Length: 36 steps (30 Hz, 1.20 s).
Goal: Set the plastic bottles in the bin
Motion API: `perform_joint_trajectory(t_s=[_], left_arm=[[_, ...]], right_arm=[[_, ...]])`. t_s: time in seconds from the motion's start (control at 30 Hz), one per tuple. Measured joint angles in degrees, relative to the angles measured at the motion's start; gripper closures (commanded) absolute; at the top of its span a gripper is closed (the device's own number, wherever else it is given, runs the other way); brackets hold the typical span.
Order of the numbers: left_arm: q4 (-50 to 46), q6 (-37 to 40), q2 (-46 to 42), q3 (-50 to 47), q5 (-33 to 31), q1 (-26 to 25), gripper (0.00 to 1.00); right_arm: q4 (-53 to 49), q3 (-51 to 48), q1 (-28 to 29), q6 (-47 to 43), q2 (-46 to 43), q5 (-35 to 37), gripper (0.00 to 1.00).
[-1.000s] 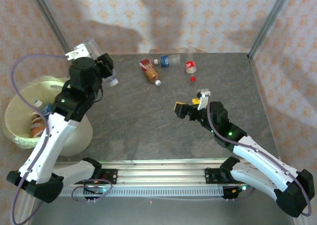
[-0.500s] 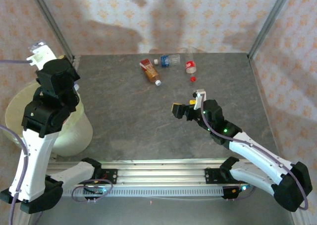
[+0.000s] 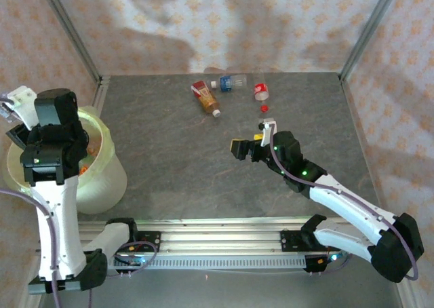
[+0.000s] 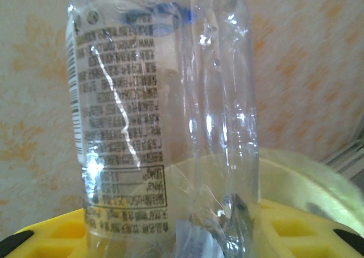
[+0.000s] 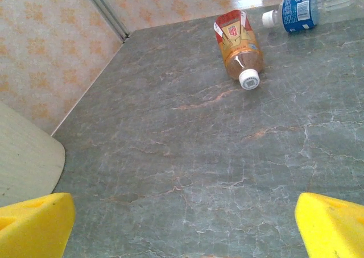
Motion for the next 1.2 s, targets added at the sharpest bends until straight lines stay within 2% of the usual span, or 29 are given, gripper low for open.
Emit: perform_joint_trajectory(t_s=[0.17,0.5,0.6,0.7,0.8,0.93,1.2], left_arm=[[-0.66,-0.02,0.22,-5.20,7.37,10.95,0.49],[-1.20,0.00,0.94,-11.39,16.61,20.24,0.49],[-1.27,0.00,0.87,-11.98,17.07,21.24,0.47],[-1.90,0.00,0.92,-11.96,17.46,21.31,0.34],[-3.91,-0.59,1.33,-11.45,18.29,21.31,0.29],[-6.34,-1.53,1.55,-10.23,19.56,21.31,0.16],[-7.82,-3.26,1.14,-4.28,28.98,21.31,0.06]], right_arm=[[-0.04,0.04,0.00,0.00,-0.02,-0.22,0.01],[-0.04,0.04,0.00,0.00,-0.02,-0.42,0.01],[-0.04,0.04,0.00,0.02,-0.02,-0.42,0.01],[-0.04,0.04,0.00,0.02,-0.02,-0.42,0.01],[-0.04,0.04,0.00,0.02,0.00,-0.39,0.01],[-0.04,0.04,0.00,0.00,0.63,-0.44,0.01],[-0.04,0.04,0.00,0.04,1.81,-0.63,0.01]])
